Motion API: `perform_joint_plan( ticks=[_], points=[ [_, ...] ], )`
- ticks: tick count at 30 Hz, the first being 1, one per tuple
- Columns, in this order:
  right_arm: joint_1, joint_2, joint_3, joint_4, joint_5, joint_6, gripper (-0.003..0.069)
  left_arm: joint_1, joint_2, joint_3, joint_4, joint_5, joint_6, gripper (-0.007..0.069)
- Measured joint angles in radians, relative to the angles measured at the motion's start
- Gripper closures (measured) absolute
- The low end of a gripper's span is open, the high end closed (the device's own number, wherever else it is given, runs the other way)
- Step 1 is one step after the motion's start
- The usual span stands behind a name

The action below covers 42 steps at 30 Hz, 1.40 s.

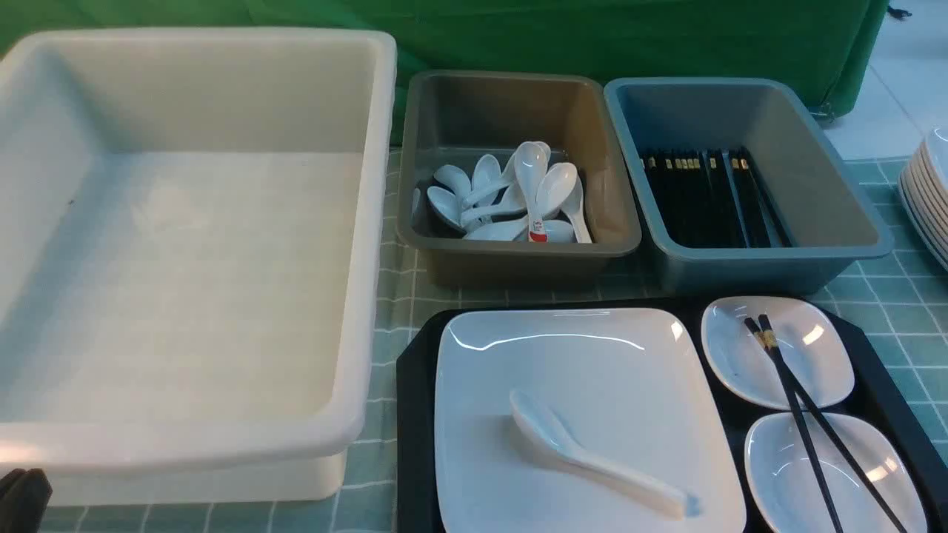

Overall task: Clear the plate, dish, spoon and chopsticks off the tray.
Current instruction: Use the right arm to grab a pair of chopsticks from the plate

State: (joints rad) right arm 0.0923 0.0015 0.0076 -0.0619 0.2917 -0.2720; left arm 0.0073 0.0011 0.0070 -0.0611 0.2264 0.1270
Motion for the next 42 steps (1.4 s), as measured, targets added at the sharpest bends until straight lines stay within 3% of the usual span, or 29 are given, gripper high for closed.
perform_joint_plan(
  ticks=[19, 27, 31, 36, 42],
  points=[
    [0.000, 0.000, 0.000, 0.000, 0.000, 0.000, 0.0417, 0.000, 0.000, 0.000, -0.004, -0.019, 0.000, 0.0607],
    [0.000, 0.000, 0.000, -0.025, -0.030, -0.009, 0.0417, 0.000, 0.000, 0.000, -0.320, -0.266, -0.140, 0.0607],
    [0.000, 0.000, 0.000, -0.035, -0.113, -0.010, 0.0417, 0.000, 0.000, 0.000, -0.363, -0.370, -0.184, 0.0607],
    [0.001, 0.000, 0.000, -0.035, -0.317, 0.125, 0.0417, 0.000, 0.000, 0.000, -0.363, -0.494, -0.226, 0.0607],
    [0.001, 0.000, 0.000, -0.035, -0.390, 0.319, 0.0417, 0.000, 0.000, 0.000, -0.364, -0.522, -0.264, 0.0607]
  ],
)
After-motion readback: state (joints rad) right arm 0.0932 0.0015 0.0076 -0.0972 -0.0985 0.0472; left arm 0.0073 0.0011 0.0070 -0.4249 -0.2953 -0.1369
